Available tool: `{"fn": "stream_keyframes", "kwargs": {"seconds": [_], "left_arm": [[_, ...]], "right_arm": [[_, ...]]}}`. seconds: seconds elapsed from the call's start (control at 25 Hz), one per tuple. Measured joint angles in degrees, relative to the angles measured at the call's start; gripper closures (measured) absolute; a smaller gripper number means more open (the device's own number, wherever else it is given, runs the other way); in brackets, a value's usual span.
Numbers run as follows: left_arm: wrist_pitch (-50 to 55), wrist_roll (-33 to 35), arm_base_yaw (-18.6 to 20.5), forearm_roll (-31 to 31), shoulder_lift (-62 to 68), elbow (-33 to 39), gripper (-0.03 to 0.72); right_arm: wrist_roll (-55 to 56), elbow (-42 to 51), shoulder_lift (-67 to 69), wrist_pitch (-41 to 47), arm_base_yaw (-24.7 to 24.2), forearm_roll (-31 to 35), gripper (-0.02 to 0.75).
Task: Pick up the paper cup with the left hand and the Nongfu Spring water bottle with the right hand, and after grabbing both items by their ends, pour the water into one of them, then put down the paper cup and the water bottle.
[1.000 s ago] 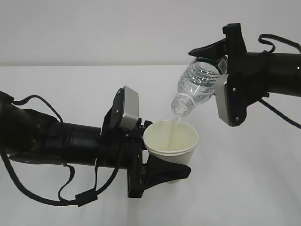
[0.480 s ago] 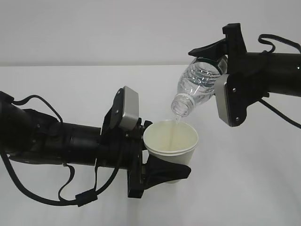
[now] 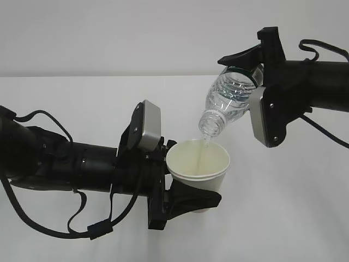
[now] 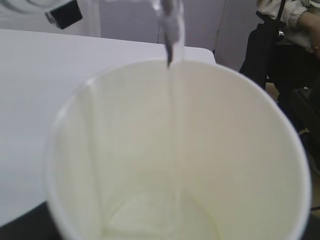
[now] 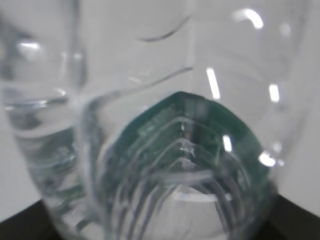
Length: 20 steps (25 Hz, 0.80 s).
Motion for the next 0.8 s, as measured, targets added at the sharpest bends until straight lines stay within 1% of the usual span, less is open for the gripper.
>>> {"fn": "stream_keyframes", "kwargs": {"seconds": [0.8], "left_arm": [[0.0,0.0,0.0,0.0,0.0,0.0,0.209]], "right_arm": [[-0.7,0.0,0.0,-0.9,0.0,0.0,0.246]]}}
